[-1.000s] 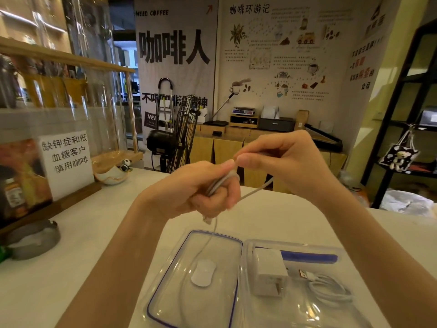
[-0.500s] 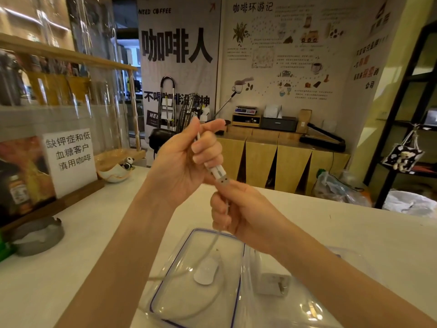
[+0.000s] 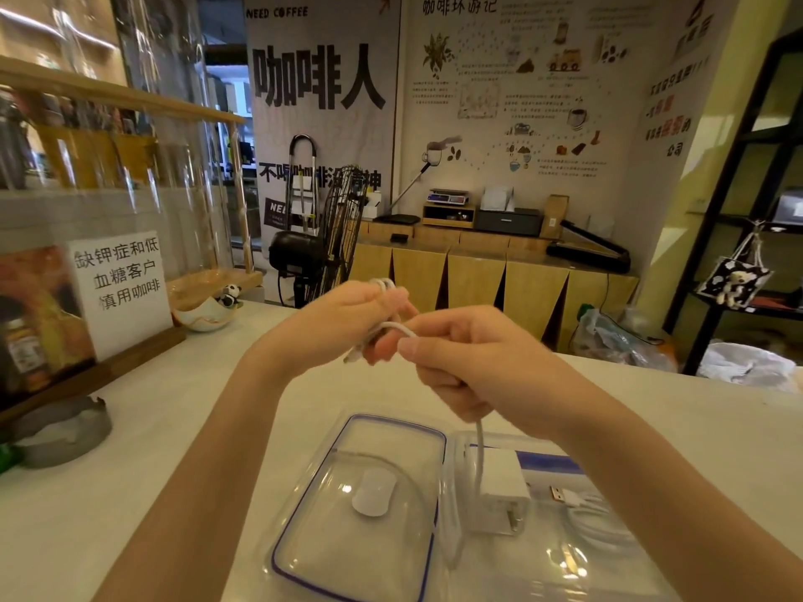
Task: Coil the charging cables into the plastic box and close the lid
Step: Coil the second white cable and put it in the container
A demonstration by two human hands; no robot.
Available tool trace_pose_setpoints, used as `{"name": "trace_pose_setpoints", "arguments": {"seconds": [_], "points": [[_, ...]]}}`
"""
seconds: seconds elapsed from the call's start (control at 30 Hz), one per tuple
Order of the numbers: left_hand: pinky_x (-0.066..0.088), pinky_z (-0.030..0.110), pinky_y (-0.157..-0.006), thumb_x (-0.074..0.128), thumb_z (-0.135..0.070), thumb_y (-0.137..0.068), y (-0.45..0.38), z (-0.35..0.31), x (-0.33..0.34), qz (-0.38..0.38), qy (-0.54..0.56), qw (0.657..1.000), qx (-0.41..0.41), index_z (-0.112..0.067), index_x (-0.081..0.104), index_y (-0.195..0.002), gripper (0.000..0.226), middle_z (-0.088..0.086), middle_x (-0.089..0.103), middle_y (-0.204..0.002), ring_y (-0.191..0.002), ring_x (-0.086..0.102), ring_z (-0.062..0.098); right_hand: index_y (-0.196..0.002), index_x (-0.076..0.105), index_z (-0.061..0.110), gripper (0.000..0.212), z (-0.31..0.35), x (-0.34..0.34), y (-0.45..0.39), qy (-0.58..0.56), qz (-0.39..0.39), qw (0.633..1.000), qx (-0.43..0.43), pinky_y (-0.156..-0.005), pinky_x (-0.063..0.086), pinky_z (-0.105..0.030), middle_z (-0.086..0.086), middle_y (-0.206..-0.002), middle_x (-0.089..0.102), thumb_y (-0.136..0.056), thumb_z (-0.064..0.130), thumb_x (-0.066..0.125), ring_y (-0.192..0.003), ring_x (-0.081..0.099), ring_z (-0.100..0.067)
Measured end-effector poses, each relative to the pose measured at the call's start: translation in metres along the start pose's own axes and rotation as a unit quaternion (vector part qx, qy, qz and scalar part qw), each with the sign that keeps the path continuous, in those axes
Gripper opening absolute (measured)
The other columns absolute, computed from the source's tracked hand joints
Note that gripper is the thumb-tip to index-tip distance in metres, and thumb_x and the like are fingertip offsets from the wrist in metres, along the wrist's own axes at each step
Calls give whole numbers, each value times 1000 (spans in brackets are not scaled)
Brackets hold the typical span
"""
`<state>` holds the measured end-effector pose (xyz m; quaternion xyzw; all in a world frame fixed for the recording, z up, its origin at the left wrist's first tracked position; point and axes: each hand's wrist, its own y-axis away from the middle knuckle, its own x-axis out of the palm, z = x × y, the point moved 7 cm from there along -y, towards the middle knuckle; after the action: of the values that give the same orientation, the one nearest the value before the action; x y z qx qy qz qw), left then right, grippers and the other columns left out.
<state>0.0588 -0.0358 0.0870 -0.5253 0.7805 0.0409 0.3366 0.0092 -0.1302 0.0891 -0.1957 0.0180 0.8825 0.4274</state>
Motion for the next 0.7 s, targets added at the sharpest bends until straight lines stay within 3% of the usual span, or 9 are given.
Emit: {"name": "trace_pose_setpoints", "arguments": {"seconds": [0.07,0.17,0.27,0.33,0.47,0.5,0.57,0.7], "points": [[37,21,-47,28,-34,-94,5,-2,12,100,64,993,-18,-21,59,-60,48,-6,46,-46,-41,39,11,-87,67,6,18,6,-10,0,21,-16,999,-18,-33,24,-15,8,-41,42,-87,18,53,-35,29,-6],[26,17,-37,28,-45,-89,13,-3,18,216,201,955,-24,-16,61,-63,51,-12,33,-38,-33,25,8,-84,67,3,20,14,-25,-4,42,-64,995,-61,-34,25,-15,8,-39,44,-81,21,60,-35,30,-6],[20,16,-33,34,-45,-91,23,-16,24,336,320,886,13,-11,58,-67,48,-6,19,-37,-31,17,9,-79,68,6,21,18,-32,-9,14,-100,990,-101,-35,24,-16,5,-43,42,-74,26,64,-36,29,-8],[14,21,-32,34,-36,-94,27,-28,23,372,413,830,50,-7,54,-66,45,-2,13,-37,-30,13,11,-81,68,9,20,19,-30,-14,-14,-104,987,-124,-36,22,-19,2,-46,42,-74,28,62,-38,29,-9],[14,24,-36,30,-23,-95,27,-55,4,340,656,662,122,5,52,-74,41,-5,18,-39,-32,16,10,-97,67,16,19,5,-30,-24,-90,-131,980,-118,-36,19,-23,4,-51,44,-87,21,52,-40,28,-9],[16,24,-39,30,-22,-94,25,-58,-3,307,692,640,134,8,52,-79,40,-4,20,-40,-33,18,12,-98,67,17,20,-3,-27,-26,-100,-126,982,-100,-36,20,-22,4,-52,45,-89,20,49,-39,29,-8],[21,26,-45,31,-23,-95,18,-53,-15,215,726,636,150,8,51,-88,37,3,28,-46,-40,26,16,-99,66,18,21,-17,-13,-28,-104,-95,988,-65,-33,22,-19,3,-53,46,-91,21,47,-37,30,-7],[30,23,-52,26,-31,-97,5,-29,-22,75,724,674,127,6,52,-96,46,9,43,-50,-47,32,12,-107,61,16,24,-29,9,-23,-97,-46,994,-16,-34,22,-17,1,-52,42,-95,22,41,-36,26,-8]]}}
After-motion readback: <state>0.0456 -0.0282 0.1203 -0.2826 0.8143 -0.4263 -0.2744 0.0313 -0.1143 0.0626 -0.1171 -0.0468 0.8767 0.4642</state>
